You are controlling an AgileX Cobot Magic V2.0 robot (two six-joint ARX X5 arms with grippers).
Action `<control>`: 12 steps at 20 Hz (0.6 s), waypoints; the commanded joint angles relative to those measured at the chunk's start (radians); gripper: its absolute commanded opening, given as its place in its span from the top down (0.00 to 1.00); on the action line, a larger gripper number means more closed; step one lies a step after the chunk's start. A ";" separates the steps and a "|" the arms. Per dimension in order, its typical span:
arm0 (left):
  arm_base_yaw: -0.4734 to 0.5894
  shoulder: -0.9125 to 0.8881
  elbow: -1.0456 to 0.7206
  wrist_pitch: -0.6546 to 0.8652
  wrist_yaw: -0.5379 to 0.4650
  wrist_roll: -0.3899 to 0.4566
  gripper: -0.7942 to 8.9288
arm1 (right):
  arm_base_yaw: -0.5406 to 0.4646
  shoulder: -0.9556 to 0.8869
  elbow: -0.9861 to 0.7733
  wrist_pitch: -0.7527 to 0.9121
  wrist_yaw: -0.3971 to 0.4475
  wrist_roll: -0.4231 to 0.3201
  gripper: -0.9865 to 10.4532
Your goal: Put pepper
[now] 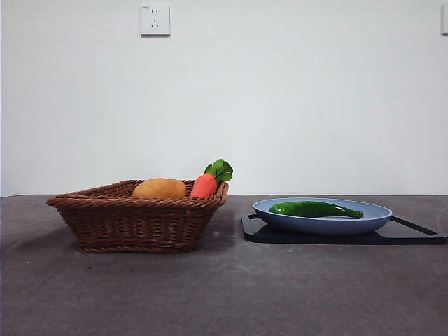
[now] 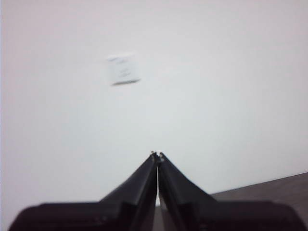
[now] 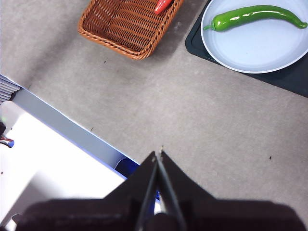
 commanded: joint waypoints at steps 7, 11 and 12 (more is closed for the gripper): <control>0.138 -0.338 -0.481 0.027 0.008 -0.069 0.91 | 0.002 0.006 0.017 -0.014 0.002 0.006 0.90; 0.152 -0.401 -0.613 0.025 0.008 -0.116 0.91 | 0.002 0.006 0.017 -0.014 0.003 0.006 0.90; 0.152 -0.412 -0.634 0.023 0.008 -0.124 0.91 | 0.002 0.006 0.017 -0.014 0.003 0.007 0.90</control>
